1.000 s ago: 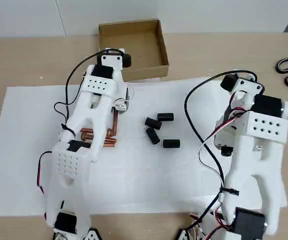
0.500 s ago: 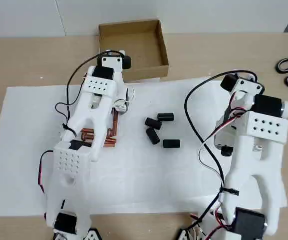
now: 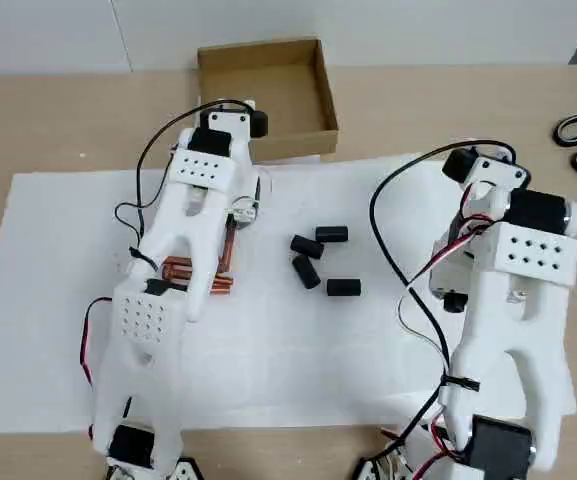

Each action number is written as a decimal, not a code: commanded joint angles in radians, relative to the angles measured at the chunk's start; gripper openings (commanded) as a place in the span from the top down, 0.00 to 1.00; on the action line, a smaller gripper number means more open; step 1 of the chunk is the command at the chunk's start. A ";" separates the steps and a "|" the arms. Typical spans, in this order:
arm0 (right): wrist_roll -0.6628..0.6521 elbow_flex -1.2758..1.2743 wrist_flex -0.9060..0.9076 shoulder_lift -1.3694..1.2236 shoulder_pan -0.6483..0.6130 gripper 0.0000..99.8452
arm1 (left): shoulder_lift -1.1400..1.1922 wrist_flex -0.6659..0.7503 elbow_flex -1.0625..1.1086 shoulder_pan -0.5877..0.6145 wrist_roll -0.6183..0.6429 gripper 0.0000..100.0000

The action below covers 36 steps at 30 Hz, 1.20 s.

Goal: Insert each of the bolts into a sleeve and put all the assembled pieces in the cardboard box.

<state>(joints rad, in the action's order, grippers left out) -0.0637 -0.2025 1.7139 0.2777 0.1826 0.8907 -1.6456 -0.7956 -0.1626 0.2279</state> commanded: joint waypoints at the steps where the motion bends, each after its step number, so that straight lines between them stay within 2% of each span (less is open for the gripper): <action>1: -0.008 0.003 0.004 0.033 0.004 1.00 | -0.017 -0.060 -0.062 0.002 -0.009 0.99; 8: -0.032 0.003 0.005 0.039 0.004 1.00 | -0.034 -0.109 -0.163 0.002 -0.005 0.99; 18: -0.031 0.011 0.010 0.042 0.001 1.00 | -0.275 -0.109 -0.163 -0.081 -0.011 0.99; 22: -0.032 0.041 0.012 0.051 -0.041 1.00 | -0.384 -0.107 -0.168 -0.109 -0.011 0.99; 30: -0.031 0.075 0.007 0.321 -0.159 1.00 | -0.563 -0.107 -0.162 -0.110 -0.011 0.99; 36: -0.029 -0.069 0.002 0.518 -0.206 1.00 | -0.740 -0.109 -0.061 -0.127 -0.008 0.99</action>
<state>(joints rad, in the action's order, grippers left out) -0.0898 -0.2256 1.7154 0.6997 -0.0123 0.2846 -1.7392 -0.8907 -0.2777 0.2248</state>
